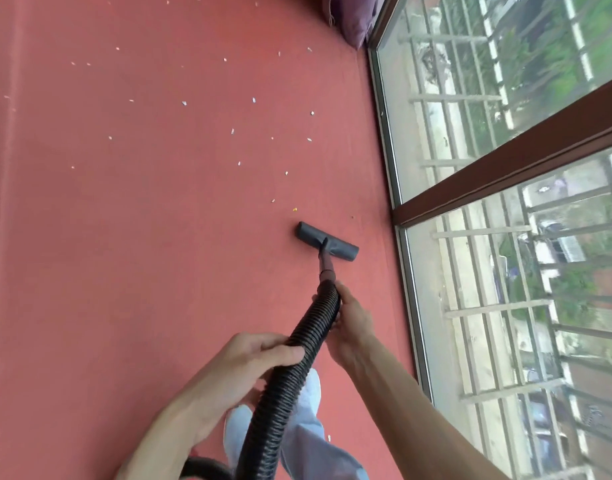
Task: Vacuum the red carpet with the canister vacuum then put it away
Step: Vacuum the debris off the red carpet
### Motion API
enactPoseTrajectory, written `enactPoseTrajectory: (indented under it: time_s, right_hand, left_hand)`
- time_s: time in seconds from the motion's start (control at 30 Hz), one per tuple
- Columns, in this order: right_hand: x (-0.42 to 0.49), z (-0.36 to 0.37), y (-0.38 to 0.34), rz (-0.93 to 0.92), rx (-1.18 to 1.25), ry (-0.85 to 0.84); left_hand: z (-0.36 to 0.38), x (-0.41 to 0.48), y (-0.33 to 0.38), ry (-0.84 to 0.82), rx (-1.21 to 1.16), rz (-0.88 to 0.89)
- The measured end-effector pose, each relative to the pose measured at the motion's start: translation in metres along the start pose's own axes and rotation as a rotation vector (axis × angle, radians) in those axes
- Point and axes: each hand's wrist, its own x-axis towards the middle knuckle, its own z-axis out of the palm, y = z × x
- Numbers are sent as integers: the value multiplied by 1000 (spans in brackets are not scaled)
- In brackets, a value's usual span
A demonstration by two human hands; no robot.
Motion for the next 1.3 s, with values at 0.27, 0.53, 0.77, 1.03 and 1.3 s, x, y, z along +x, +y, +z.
enactPoseTrajectory:
  time_s: [0.27, 0.53, 0.77, 1.03, 1.3]
  right_hand:
    - [55, 30, -48, -66, 8, 42]
    - [32, 65, -74, -98, 128, -4]
    - [32, 91, -48, 64, 155, -66]
    - [77, 125, -89, 45, 82, -38]
    - [13, 141, -96, 117, 130, -106]
  left_hand:
    - [7, 56, 26, 98, -232, 54]
    - [-38, 58, 58, -11, -191, 64]
    - [-89, 58, 63, -21, -85, 29]
    - [-71, 106, 68, 319, -286, 57]
    - [-94, 61, 84, 125, -196, 51]
